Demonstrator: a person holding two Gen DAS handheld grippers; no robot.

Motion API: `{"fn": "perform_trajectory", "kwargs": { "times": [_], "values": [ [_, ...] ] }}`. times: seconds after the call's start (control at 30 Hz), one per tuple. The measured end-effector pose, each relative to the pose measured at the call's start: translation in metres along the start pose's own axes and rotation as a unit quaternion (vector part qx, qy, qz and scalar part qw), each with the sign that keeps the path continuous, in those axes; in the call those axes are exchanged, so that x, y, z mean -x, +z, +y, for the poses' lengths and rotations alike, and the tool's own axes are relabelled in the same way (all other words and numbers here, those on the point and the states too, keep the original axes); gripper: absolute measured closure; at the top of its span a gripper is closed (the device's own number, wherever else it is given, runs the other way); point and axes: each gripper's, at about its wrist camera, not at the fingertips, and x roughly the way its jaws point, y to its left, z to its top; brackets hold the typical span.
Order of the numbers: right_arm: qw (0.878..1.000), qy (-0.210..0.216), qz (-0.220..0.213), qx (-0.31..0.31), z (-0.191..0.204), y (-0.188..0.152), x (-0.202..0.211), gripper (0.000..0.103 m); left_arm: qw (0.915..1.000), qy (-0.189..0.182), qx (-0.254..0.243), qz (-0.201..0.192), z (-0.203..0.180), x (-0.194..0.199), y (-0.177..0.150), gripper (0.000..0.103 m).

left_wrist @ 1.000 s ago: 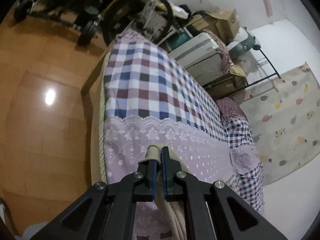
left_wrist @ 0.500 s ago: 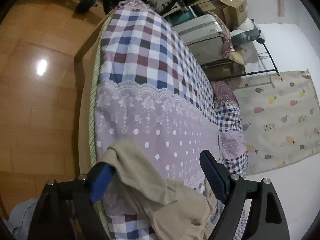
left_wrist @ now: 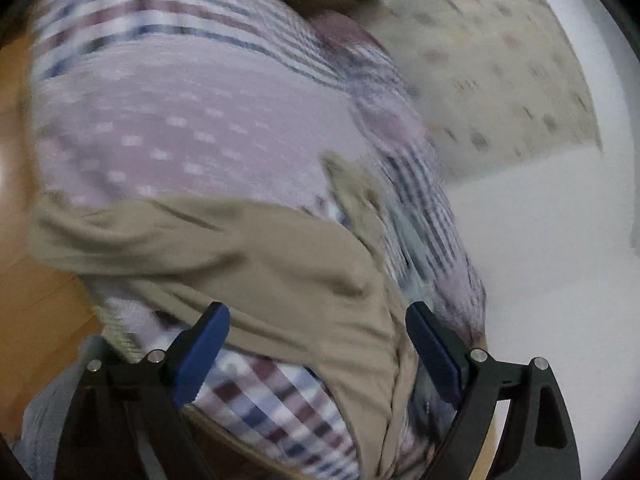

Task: Fold clothes

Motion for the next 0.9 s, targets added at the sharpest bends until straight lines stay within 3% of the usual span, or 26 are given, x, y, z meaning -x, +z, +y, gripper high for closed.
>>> {"fn": "perform_trajectory", "kwargs": {
  "times": [0.23,0.47,0.57,0.73,0.77,0.87,0.9],
  "values": [
    [0.998,0.004,0.025,0.056,0.008,0.024,-0.042,0.051,0.9932,-0.022,-0.114,0.009,-0.058,-0.044,0.000,0.010],
    [0.997,0.018,0.039,0.065,0.003,0.047,-0.080,0.053,0.9754,0.009,-0.219,0.022,-0.106,-0.123,0.019,0.010],
    [0.996,0.027,0.052,0.063,0.005,0.051,-0.094,0.061,0.9684,0.017,-0.247,0.029,-0.118,-0.159,0.026,0.011],
    [0.996,0.031,0.049,0.068,0.014,0.056,-0.103,0.088,0.9527,0.055,-0.295,0.050,-0.126,-0.219,0.031,0.011],
    [0.996,0.026,0.041,0.068,0.015,0.057,-0.102,0.089,0.9511,0.065,-0.296,0.057,-0.124,-0.231,0.032,0.013],
    [0.998,0.013,0.019,0.064,0.015,0.060,-0.095,0.096,0.9466,0.086,-0.302,0.073,-0.120,-0.254,0.029,0.044],
    [0.998,0.009,0.012,0.063,0.015,0.061,-0.092,0.097,0.9430,0.100,-0.308,0.075,-0.119,-0.259,0.027,0.062]
  ]
}}
